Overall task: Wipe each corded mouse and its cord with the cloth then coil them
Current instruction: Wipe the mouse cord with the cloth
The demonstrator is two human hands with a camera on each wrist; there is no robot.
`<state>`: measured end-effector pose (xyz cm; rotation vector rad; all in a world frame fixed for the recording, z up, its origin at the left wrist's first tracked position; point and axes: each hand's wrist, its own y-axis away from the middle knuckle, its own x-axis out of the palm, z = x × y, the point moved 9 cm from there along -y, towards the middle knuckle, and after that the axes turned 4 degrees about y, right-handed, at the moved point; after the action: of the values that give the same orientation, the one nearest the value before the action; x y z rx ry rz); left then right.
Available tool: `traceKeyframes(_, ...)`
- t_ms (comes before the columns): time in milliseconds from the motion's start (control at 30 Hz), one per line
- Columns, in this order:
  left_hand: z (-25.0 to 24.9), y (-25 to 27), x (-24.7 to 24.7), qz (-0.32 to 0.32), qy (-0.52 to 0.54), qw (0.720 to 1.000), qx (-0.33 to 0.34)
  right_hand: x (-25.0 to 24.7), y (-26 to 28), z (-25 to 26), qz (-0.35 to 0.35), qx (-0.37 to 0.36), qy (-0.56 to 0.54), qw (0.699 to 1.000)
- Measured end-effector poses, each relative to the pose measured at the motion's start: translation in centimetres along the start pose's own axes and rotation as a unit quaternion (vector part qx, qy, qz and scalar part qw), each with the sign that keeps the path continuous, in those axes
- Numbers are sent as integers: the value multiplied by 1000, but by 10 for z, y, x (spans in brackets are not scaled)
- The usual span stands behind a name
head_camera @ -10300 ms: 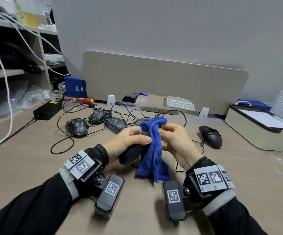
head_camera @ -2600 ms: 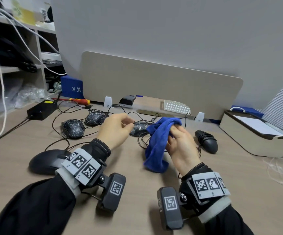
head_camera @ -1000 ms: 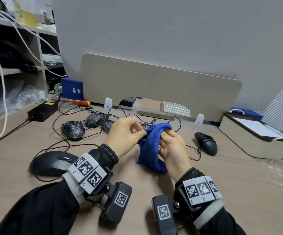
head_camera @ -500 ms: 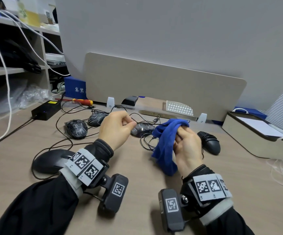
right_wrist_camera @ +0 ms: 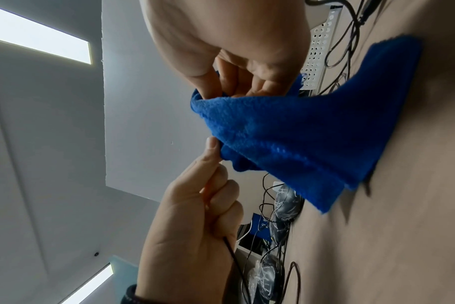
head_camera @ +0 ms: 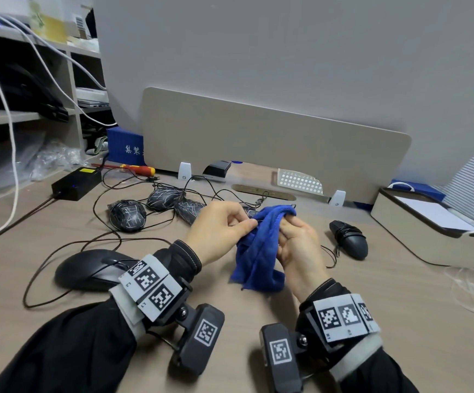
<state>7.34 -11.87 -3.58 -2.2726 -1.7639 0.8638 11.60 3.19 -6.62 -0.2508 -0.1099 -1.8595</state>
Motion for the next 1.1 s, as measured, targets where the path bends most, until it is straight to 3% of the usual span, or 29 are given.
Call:
traceKeyframes(133,-11,4,0,-1,36,999,18,-5,-1,-3,-19,30,-43,998)
traceKeyframes(333,-1,3,-11,-8,36,999,20,-39,-10,8,-72,53,-234,968)
traceKeyframes(533,1,8,7,83,26,996,-35,-26,-5,1,-51,76,-229,969)
traceKeyframes(667,-1,8,5,71,28,997,-30,-22,-2,7,-29,48,-212,976)
traceKeyframes(1000,-4,4,-9,-12,56,998,14,23,15,2,132,83,-190,969)
traceKeyframes(1100,-4,4,-7,-5,49,998,25,28,14,-2,113,68,-131,983)
